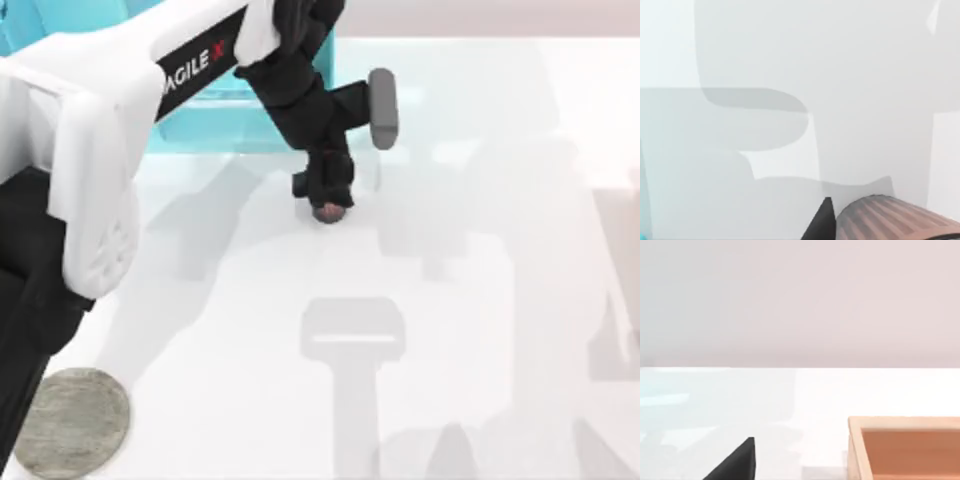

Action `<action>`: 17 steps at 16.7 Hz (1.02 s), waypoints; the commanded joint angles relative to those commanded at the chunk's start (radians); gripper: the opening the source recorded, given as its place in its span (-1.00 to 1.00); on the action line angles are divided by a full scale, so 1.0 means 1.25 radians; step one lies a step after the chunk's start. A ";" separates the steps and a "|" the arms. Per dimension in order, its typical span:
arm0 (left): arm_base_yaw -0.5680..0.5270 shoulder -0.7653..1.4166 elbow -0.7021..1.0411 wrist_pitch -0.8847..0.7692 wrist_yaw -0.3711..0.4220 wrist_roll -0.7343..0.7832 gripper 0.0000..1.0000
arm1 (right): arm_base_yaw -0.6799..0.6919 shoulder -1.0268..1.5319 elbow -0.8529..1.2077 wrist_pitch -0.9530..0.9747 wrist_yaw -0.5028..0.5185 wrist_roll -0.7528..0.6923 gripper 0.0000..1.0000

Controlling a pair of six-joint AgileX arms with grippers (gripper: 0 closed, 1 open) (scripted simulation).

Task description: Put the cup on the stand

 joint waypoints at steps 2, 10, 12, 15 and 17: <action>0.000 0.000 0.000 0.000 0.000 0.000 -1.00 | 0.000 0.000 0.000 0.000 0.000 0.000 1.00; -0.016 -0.064 -0.086 0.005 -0.070 -0.065 -1.00 | 0.000 0.000 0.000 0.000 0.000 0.000 1.00; -0.021 -0.143 -0.179 0.017 -0.132 -0.130 -1.00 | 0.000 0.000 0.000 0.000 0.000 0.000 1.00; -0.018 -0.311 -0.377 0.047 -0.233 -0.257 -1.00 | 0.000 0.000 0.000 0.000 0.000 0.000 1.00; -0.009 -0.447 -0.536 0.073 -0.293 -0.360 -1.00 | 0.000 0.000 0.000 0.000 0.000 0.000 1.00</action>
